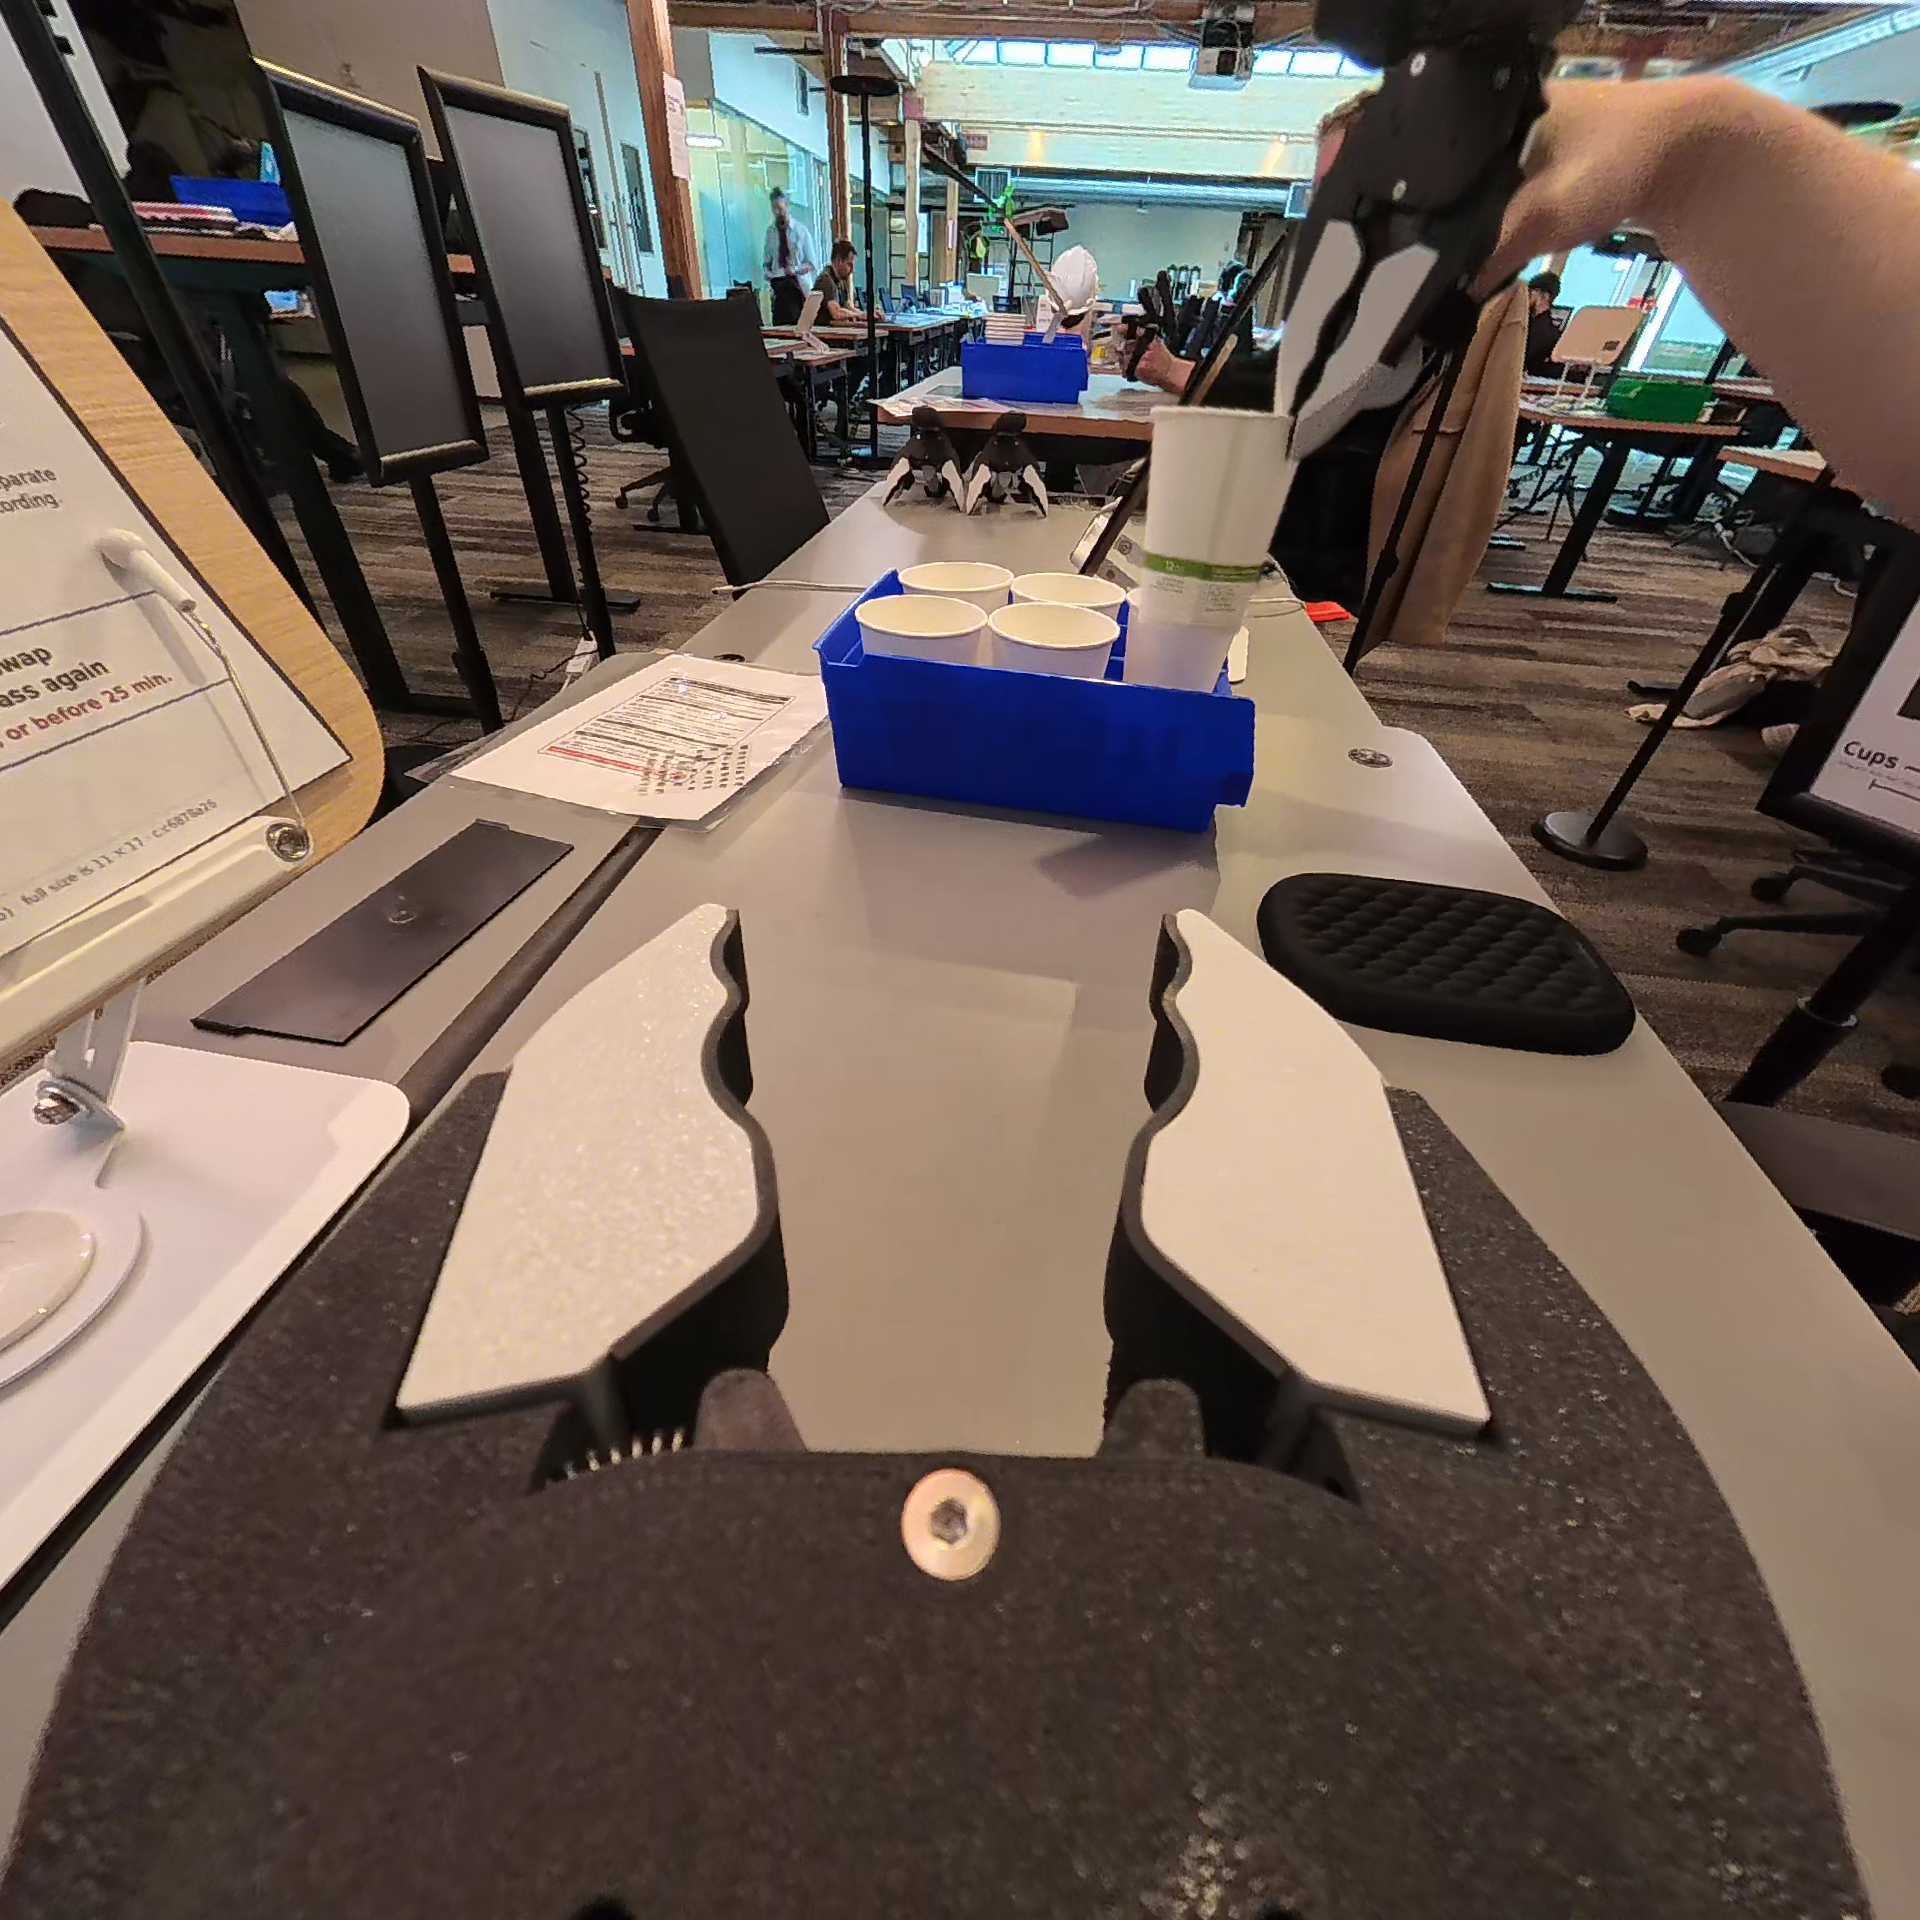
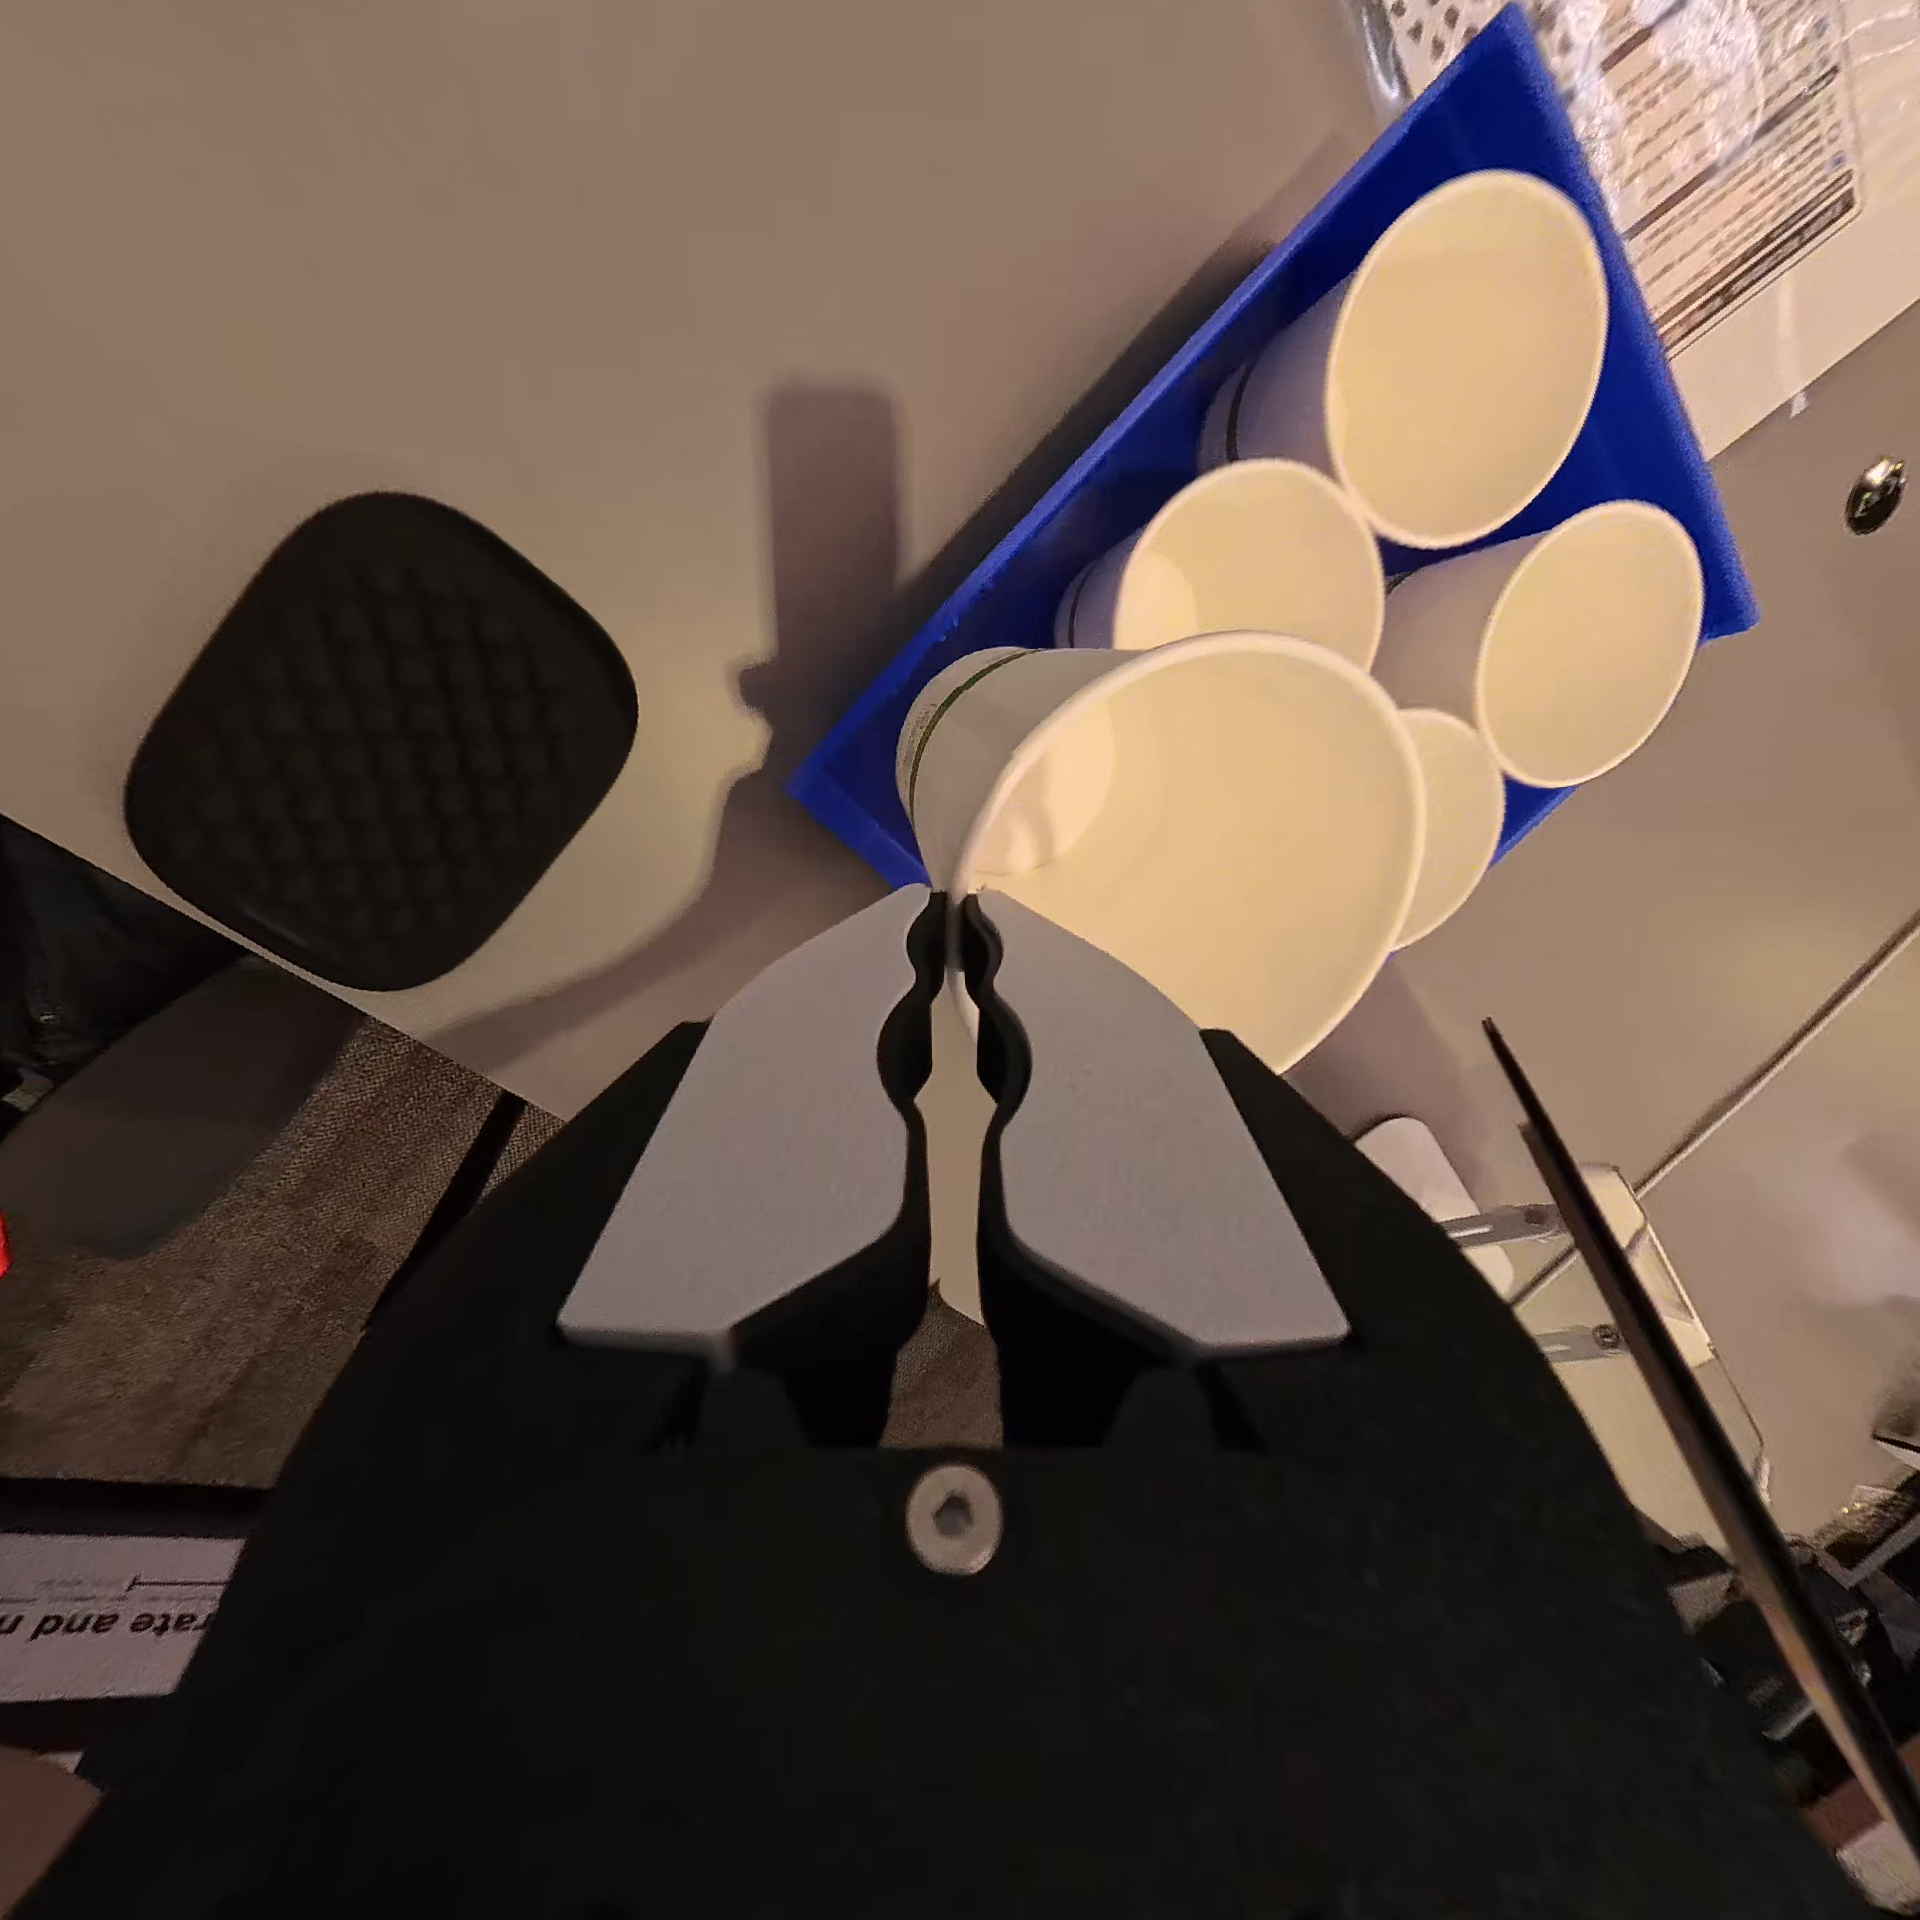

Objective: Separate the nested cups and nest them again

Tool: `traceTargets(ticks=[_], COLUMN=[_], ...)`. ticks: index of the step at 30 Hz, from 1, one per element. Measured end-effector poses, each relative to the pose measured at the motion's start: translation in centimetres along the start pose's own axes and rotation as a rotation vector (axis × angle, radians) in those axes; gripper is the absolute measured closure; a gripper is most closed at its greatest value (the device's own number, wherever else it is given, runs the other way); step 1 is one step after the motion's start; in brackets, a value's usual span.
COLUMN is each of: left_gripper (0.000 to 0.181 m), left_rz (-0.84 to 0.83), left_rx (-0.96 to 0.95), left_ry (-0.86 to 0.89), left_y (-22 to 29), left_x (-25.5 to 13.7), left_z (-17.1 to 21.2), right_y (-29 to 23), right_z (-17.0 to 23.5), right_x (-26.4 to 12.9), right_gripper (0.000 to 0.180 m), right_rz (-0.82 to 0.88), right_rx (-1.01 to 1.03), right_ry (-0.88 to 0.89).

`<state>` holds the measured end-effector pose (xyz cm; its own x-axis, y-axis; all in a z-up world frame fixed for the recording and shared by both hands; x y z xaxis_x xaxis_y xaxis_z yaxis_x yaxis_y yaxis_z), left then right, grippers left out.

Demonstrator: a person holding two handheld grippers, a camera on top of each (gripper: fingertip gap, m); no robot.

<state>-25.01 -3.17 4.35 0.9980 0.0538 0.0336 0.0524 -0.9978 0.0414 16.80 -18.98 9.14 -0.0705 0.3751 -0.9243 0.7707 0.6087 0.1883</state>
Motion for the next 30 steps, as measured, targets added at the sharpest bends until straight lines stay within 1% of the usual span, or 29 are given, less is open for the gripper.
traceTargets(ticks=[7,14,30], left_gripper=[0.106,0.107,0.107], left_rz=[-0.002,-0.005,-0.004], left_rx=[-0.001,-0.005,-0.006], left_ry=[-0.005,0.001,0.009], left_y=[0.0,-0.1,-0.1], left_x=[0.1,-0.1,-0.1], left_z=[0.1,0.0,-0.1], right_y=[-0.8,-0.9,-1.4], right_z=[2.7,4.3,5.5], right_x=[3.3,6.5,9.6], right_gripper=[0.177,0.177,0.177], right_rz=[0.011,0.026,0.032], right_rx=[-0.011,-0.011,-0.020], right_ry=[-0.036,-0.068,-0.074])
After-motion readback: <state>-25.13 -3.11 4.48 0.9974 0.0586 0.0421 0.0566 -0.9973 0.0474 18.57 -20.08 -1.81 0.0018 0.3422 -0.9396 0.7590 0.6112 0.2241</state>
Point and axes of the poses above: each gripper's, where its closed fingertips meet, x out along the fingers, z out of its underside, y = z × x across the jaws, the point moved 3 cm from there along -x, back along the fingers, and after that the axes turned 8 degrees about y, right-handed, at the moved point
